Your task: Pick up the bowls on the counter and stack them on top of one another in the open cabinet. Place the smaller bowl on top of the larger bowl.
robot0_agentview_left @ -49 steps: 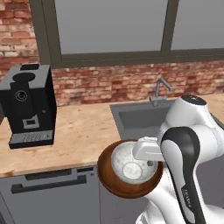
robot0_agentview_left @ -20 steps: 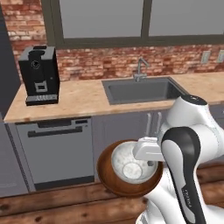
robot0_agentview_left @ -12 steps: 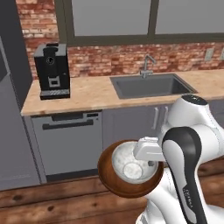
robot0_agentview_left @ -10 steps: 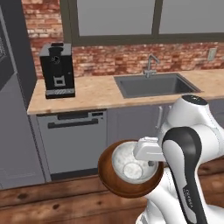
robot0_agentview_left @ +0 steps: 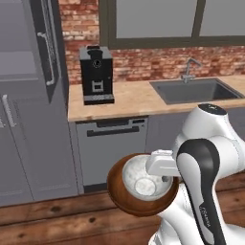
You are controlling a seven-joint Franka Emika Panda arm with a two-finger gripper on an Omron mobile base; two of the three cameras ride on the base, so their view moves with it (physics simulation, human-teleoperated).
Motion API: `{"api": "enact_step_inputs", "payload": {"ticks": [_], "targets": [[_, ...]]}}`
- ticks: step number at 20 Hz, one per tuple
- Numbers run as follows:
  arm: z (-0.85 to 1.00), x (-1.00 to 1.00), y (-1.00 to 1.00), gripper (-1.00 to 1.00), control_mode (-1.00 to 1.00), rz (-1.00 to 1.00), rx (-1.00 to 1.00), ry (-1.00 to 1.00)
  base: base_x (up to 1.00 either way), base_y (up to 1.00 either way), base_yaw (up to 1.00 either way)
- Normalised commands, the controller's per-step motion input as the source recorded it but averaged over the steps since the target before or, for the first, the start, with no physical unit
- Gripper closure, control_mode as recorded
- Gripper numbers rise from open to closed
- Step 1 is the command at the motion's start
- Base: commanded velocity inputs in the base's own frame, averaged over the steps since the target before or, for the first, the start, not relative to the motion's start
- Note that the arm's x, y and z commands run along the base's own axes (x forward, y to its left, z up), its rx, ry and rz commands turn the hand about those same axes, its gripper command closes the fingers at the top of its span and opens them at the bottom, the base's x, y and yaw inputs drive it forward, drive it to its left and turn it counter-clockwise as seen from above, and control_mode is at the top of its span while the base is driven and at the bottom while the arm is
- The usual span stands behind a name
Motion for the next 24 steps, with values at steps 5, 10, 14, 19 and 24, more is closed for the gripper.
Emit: {"api": "enact_step_inputs", "payload": {"ticks": [5, 10, 14, 19, 24], "targets": [[0.00, 0.00, 0.00, 1.00, 1.00, 0.00, 0.00, 0.00, -0.17, 0.85, 0.00], [0.00, 0.00, 0.00, 1.00, 1.00, 0.00, 0.00, 0.00, -0.16, 0.83, 0.00], [0.00, 0.00, 0.00, 1.00, 1.00, 0.00, 0.00, 0.00, -0.15, 0.85, 0.00], [0.00, 0.00, 0.00, 1.00, 1.00, 0.00, 0.00, 0.00, -0.14, 0.79, 0.00], [0.00, 0.00, 0.00, 1.00, 1.00, 0.00, 0.00, 0.00, -0.15, 0.59, 0.00]]}}
